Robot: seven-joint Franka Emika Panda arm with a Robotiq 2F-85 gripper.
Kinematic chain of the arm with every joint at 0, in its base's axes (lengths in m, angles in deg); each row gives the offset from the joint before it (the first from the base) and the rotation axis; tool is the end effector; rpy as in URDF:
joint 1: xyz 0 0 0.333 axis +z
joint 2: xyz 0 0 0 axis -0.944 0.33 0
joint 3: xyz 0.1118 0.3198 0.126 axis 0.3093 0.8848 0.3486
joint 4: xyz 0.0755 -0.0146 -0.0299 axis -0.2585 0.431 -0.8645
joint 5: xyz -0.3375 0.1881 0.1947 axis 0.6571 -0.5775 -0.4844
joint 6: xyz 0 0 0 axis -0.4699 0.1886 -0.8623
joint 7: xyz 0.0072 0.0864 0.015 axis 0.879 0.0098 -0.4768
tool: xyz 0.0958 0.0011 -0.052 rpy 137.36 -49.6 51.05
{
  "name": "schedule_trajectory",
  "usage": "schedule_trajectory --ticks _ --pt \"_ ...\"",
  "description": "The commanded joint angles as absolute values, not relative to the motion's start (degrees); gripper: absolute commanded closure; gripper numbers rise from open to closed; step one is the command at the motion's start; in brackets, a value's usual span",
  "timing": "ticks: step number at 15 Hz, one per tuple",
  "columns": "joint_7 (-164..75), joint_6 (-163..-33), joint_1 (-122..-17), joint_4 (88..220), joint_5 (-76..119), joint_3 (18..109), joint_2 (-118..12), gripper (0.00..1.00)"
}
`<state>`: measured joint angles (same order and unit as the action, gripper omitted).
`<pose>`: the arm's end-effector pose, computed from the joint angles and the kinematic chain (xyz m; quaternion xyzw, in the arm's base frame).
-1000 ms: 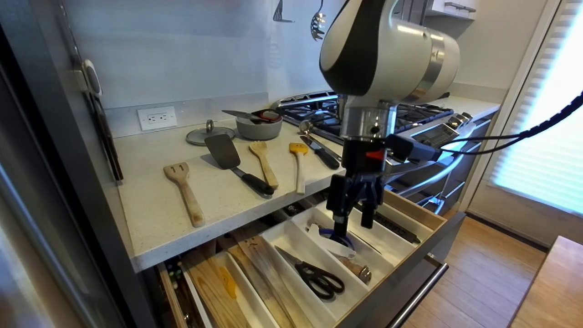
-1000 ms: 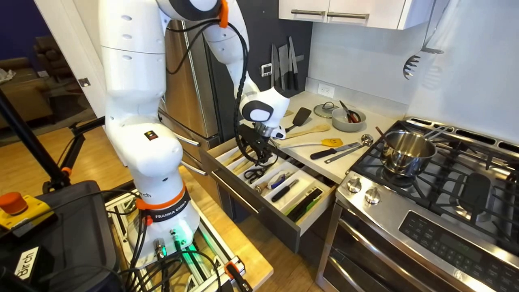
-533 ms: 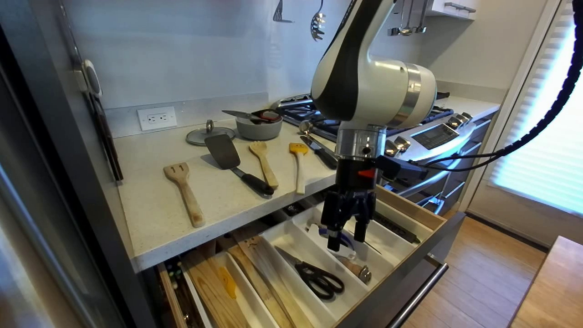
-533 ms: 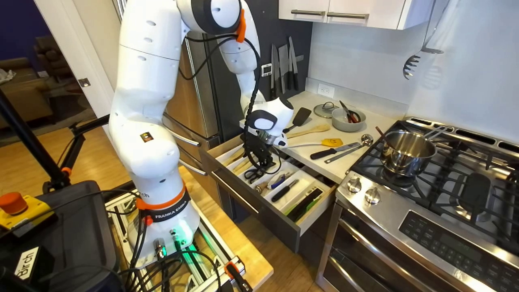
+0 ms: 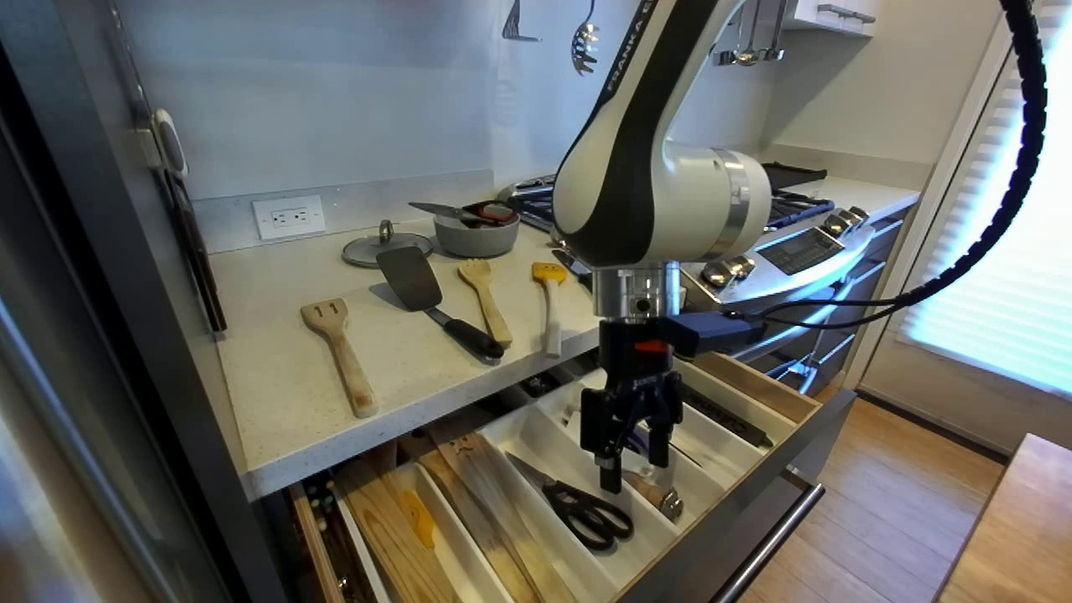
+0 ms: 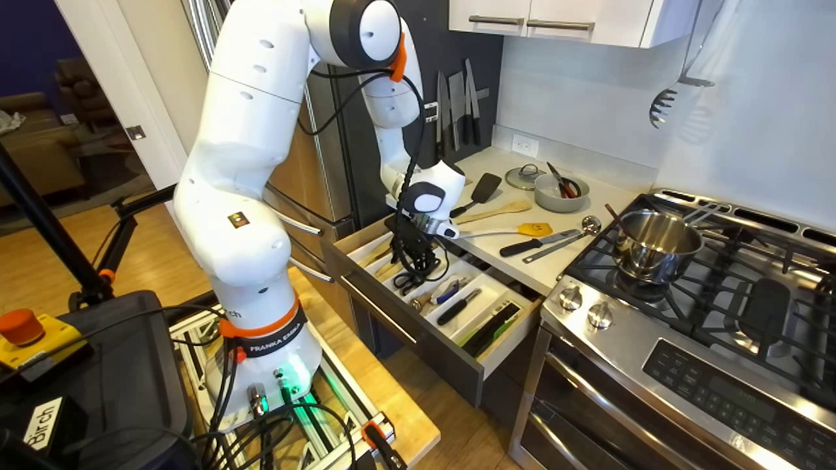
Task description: Remove the scissors in middle compartment of the opened drawer and put it on the right side of the wooden spatula on the far left
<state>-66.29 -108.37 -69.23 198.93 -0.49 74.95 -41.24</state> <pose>0.4660 0.0803 0.0893 -0.9756 -0.0746 0.1722 0.1140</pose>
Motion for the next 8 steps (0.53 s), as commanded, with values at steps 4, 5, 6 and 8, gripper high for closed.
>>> schedule_trajectory --ticks 4,5,6,8 --pt "-57.24 -112.71 -66.82 193.52 6.24 74.15 -34.14 0.65" --pt "-56.53 -113.13 -66.67 192.87 6.95 74.11 -33.19 0.62" --pt "-55.69 -113.19 -66.33 192.08 7.81 74.03 -32.05 0.67" --pt "-54.17 -112.84 -65.30 190.67 9.82 73.56 -30.15 0.62"
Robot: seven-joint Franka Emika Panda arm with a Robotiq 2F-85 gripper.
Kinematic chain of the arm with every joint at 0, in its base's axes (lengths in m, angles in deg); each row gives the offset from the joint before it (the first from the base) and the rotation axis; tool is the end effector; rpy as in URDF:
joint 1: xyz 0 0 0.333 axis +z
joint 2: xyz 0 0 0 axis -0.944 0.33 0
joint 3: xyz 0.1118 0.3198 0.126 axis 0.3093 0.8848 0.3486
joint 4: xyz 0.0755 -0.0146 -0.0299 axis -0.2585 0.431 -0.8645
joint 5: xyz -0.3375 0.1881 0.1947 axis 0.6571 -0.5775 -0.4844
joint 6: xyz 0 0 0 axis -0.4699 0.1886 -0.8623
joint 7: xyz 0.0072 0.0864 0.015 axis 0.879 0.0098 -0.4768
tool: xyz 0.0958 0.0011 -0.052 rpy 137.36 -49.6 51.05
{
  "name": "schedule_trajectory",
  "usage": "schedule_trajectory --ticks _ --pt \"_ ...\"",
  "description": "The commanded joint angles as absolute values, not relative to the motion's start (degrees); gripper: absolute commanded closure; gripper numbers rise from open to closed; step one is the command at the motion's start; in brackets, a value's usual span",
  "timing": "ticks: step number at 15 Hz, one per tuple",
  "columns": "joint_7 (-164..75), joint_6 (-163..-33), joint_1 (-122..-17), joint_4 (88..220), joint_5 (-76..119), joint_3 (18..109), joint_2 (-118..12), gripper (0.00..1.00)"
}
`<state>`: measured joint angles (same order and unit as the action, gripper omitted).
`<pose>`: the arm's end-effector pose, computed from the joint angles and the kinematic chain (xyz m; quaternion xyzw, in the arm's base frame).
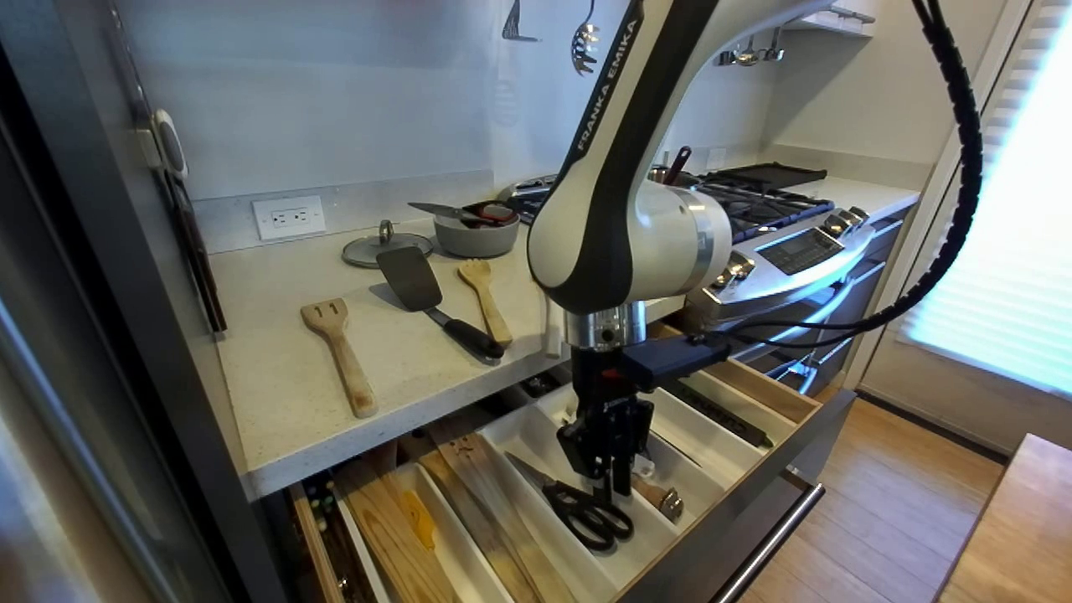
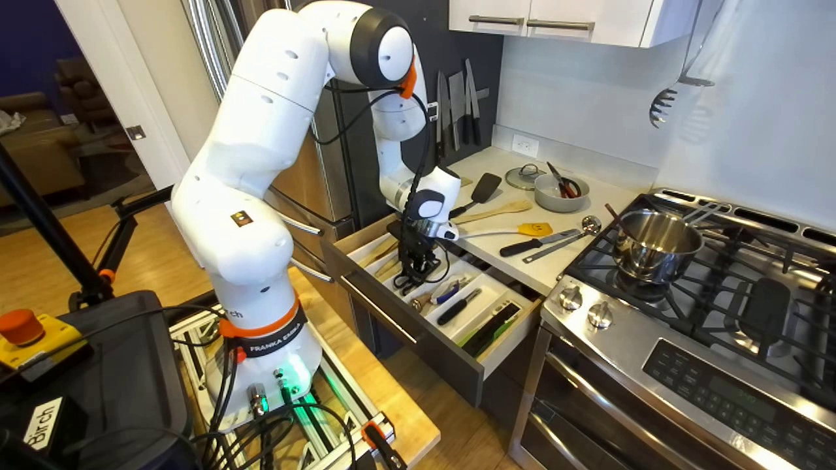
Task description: Remove the scissors in middle compartment of the opened drawer and put it on the right side of the wooden spatula on the far left
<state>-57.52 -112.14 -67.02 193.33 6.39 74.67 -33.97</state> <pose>0.4896 0.1014 0.0531 -0.9814 -0.0659 0.1638 0.0749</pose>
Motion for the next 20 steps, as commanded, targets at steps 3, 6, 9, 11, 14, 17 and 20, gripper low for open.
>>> schedule_trajectory --ticks 3,6,9,11,14,17,20 --pt "-52.13 -112.76 -63.97 188.84 12.48 72.69 -28.00 0.59" --pt "-50.70 -113.14 -62.52 186.98 14.72 72.19 -26.47 0.59" --pt "-49.58 -113.31 -61.34 185.66 16.38 71.84 -25.95 0.62" --pt "-49.25 -113.16 -60.92 184.52 16.96 71.89 -25.12 0.61" --pt "-48.96 -112.87 -60.39 183.48 17.62 71.83 -23.89 0.54" --pt "-49.39 -112.89 -60.44 182.66 17.88 72.03 -22.35 0.50" --pt "-49.25 -112.53 -60.20 182.00 18.51 71.90 -21.73 0.74"
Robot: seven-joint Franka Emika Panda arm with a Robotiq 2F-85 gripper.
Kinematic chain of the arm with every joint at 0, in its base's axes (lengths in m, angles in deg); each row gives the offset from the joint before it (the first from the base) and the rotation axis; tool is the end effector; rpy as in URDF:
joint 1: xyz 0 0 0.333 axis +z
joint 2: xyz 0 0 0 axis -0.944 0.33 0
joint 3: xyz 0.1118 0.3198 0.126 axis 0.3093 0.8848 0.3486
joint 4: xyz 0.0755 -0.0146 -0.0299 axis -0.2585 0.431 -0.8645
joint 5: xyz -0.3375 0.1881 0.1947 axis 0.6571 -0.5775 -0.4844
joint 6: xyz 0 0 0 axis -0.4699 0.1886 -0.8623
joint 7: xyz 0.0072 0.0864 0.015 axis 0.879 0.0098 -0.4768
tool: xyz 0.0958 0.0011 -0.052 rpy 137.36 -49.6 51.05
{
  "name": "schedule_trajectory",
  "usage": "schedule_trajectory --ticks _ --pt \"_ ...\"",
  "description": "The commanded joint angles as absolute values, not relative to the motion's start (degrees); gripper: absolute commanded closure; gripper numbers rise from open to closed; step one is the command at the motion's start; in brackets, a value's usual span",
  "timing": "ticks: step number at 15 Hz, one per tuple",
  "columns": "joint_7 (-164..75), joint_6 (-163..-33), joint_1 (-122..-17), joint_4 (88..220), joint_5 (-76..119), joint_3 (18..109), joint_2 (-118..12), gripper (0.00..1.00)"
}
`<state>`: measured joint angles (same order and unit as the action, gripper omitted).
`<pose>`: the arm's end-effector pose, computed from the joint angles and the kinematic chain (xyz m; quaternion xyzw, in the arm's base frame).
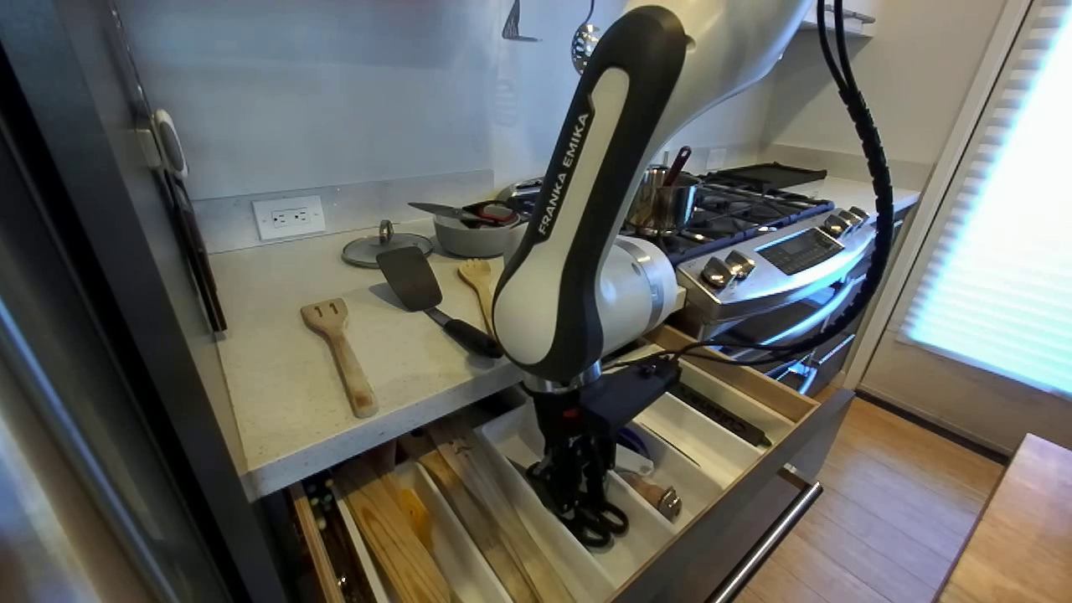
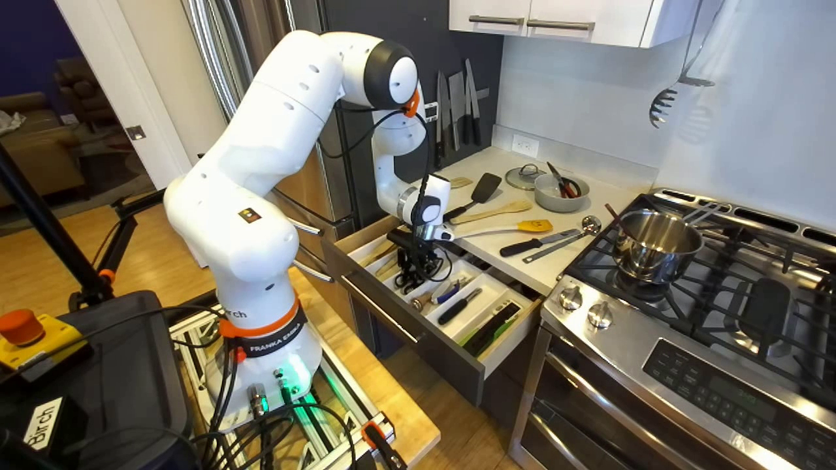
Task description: Remove the scissors in middle compartment of the opened drawer and put it on the right side of the wooden spatula on the far left
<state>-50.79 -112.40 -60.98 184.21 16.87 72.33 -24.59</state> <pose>0.5152 0.1427 0.0030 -0.9785 -0.1227 0.1645 0.0198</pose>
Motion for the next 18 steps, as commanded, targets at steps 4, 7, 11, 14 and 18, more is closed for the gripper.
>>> schedule_trajectory --ticks 4,7,11,14,18 --pt "-49.65 -112.92 -60.38 182.92 18.60 72.65 -23.21 0.93" --pt "-50.49 -113.12 -61.55 185.76 17.73 74.01 -26.85 0.92" --pt "-50.99 -112.64 -63.02 191.36 16.63 75.63 -34.56 0.92" --pt "-54.50 -107.77 -66.75 194.63 13.59 79.46 -40.87 0.92" --pt "-67.83 -97.43 -72.66 199.35 3.80 86.71 -49.33 0.92"
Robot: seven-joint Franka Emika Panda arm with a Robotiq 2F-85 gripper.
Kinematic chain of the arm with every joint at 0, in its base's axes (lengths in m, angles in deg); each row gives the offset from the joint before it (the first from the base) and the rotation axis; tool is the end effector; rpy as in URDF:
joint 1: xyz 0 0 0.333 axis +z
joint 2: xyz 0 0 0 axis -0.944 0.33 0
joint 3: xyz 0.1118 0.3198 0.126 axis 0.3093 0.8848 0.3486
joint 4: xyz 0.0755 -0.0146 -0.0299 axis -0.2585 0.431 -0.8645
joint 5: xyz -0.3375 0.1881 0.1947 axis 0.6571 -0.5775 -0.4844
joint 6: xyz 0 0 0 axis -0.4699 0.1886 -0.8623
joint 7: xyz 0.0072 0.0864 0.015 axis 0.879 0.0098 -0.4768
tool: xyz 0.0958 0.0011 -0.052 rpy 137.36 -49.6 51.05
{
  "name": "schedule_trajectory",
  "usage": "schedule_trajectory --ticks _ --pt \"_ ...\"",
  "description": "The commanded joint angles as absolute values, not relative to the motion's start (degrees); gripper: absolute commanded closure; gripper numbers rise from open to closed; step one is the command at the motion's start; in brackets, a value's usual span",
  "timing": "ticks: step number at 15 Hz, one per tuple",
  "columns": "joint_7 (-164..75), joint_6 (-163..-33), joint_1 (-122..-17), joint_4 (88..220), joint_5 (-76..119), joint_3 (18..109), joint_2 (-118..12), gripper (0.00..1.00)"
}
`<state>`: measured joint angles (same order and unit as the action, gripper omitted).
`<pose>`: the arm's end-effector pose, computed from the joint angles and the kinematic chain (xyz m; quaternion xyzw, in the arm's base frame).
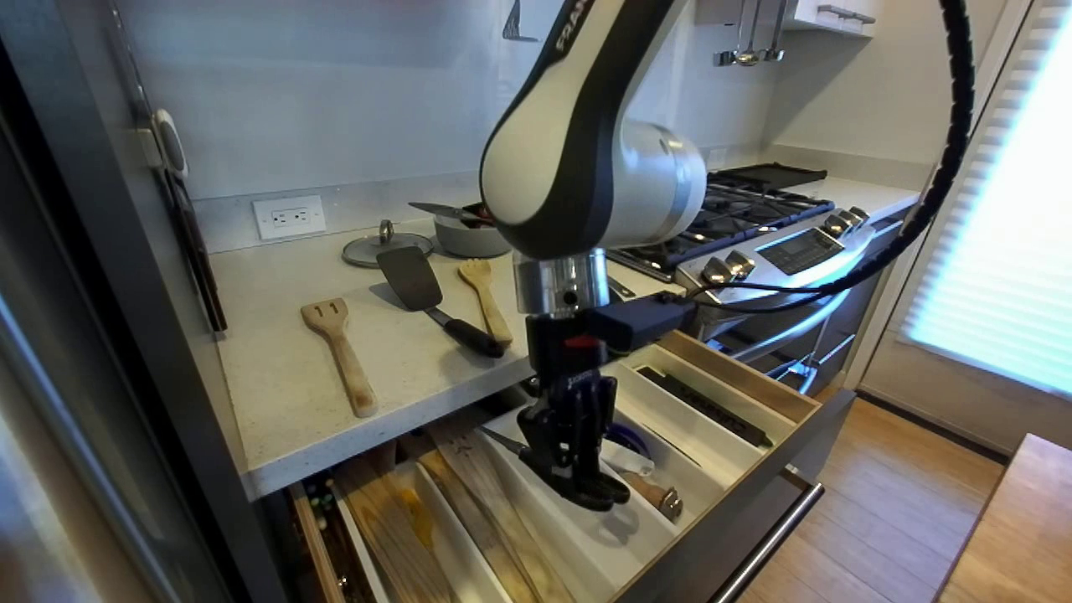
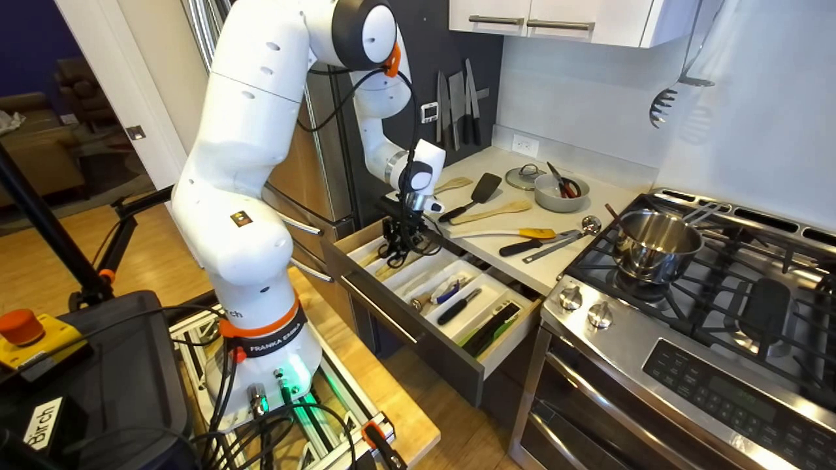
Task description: Remove the scissors in middle compartment of the opened drawer and put it on the right side of the wooden spatula on the far left
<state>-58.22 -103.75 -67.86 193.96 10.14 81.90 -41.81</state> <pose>0.4850 0.1646 0.1186 -0.9676 -0.1620 0.1740 0.0848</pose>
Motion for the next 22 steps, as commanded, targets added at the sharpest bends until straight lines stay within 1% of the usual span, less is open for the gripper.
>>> schedule_trajectory --ticks 1,4,5,7,11,15,18,22 --pt "-71.77 -93.87 -73.49 200.46 1.36 87.67 -51.94 0.92" --pt "-79.46 -82.08 -73.45 202.94 -3.63 86.99 -59.85 0.92" --pt "-80.26 -80.87 -72.87 204.16 -4.50 85.74 -63.11 0.92" --pt "-78.59 -84.44 -71.75 206.08 -7.01 82.91 -68.72 0.92" --pt "-77.84 -86.04 -72.09 202.58 -7.74 75.84 -71.42 0.92" --pt "-73.92 -91.16 -71.12 192.92 -6.35 71.89 -65.02 0.92" --pt "-68.32 -92.49 -69.71 182.80 -3.65 72.64 -57.50 0.92" --pt "-59.07 -90.96 -66.96 168.64 1.39 73.63 -45.91 0.92"
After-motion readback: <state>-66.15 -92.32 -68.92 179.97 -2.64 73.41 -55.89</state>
